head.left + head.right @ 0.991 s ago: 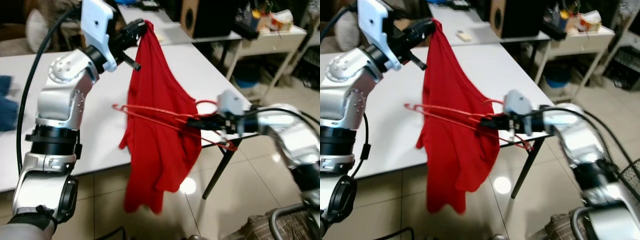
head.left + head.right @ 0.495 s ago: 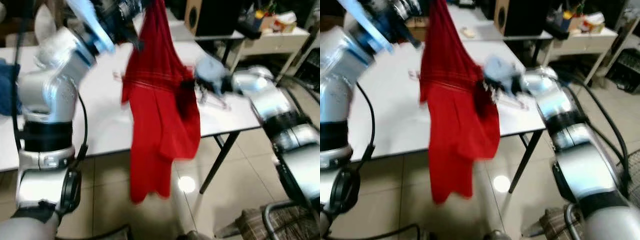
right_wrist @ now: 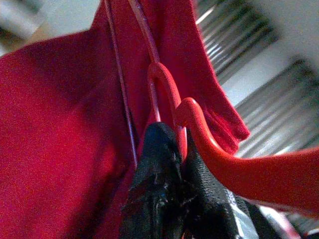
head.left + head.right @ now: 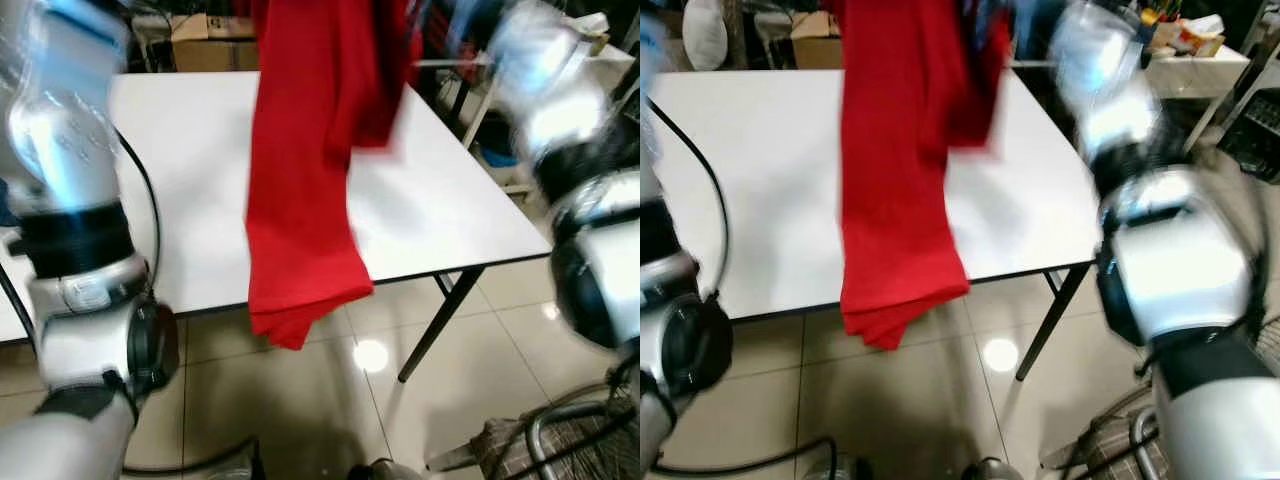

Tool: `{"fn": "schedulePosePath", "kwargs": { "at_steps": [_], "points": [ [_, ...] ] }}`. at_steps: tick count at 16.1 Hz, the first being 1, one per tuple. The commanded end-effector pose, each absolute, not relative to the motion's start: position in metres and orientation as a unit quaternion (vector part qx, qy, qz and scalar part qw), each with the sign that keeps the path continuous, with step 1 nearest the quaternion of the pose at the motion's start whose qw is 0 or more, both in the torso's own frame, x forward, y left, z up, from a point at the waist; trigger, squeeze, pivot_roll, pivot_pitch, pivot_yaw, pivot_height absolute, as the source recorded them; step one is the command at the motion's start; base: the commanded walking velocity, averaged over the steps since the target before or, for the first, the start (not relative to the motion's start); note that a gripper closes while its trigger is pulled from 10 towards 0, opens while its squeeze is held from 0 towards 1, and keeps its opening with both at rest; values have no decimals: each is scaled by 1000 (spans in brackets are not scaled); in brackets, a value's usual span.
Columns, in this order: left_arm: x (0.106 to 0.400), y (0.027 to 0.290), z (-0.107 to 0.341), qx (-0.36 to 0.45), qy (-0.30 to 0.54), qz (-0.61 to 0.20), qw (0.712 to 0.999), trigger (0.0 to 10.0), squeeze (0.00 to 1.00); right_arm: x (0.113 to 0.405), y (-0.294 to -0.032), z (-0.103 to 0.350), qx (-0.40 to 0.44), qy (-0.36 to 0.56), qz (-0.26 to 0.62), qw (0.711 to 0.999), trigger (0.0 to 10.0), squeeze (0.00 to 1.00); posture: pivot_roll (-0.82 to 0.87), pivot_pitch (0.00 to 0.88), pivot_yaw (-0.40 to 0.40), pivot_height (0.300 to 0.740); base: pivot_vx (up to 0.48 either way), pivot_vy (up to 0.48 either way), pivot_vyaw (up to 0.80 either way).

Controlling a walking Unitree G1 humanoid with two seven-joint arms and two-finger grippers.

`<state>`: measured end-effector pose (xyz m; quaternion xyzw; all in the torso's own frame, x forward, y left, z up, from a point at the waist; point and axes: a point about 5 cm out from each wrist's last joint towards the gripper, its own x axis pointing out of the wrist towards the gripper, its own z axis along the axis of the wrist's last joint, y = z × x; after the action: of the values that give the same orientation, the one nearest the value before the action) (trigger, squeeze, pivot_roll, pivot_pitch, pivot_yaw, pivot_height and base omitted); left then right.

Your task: Hang hanger

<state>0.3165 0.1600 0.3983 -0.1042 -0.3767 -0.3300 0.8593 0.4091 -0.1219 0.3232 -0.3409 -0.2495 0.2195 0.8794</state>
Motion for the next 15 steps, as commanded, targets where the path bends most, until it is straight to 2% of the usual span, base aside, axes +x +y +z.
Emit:
{"fn": "schedulePosePath", "kwargs": {
  "at_steps": [1,3,4,5,7,8,9,10,11,13,15],
  "points": [
    [319,149,389,-69,-356,-337,869,10000,0,409,-122,305,-378,-232,227,867,10000,0,-80,0,-37,740,0,0,0],
    [330,140,358,-19,-286,-333,898,10000,0,405,-120,265,-390,-186,284,856,10000,0,-86,0,-31,740,0,0,0],
    [343,135,323,25,-212,-312,926,10000,0,399,-119,234,-375,-138,346,849,10000,0,-95,0,-24,740,0,0,0],
    [351,133,299,89,-172,-284,939,10000,0,393,-121,213,-369,-108,381,841,10000,0,-97,0,-24,740,0,0,0],
    [353,131,289,83,-154,-281,943,10000,0,385,-122,196,-361,-83,427,825,10000,0,-102,0,-16,740,0,0,0],
    [354,130,284,85,-147,-278,946,10000,0,378,-123,184,-367,-66,461,805,10000,0,-108,0,-9,740,0,0,0],
    [355,129,279,97,-139,-279,945,10000,0,373,-126,176,-369,-55,487,790,10000,0,-109,0,-8,740,0,0,0],
    [356,133,265,143,-112,-281,942,10000,0,363,-133,172,-371,-52,523,766,10000,0,-111,0,-4,740,0,0,0],
    [356,135,262,154,-105,-281,941,10000,0,361,-135,172,-370,-54,528,762,10000,0,-111,0,-4,740,0,0,0],
    [365,157,236,199,-48,-232,951,10000,0,346,-149,178,-387,-51,568,724,10000,0,-122,0,9,740,0,0,0],
    [369,166,223,214,-24,-225,950,10000,0,338,-163,185,-397,-44,571,717,10000,0,-130,0,14,740,0,0,0]
  ]
}}
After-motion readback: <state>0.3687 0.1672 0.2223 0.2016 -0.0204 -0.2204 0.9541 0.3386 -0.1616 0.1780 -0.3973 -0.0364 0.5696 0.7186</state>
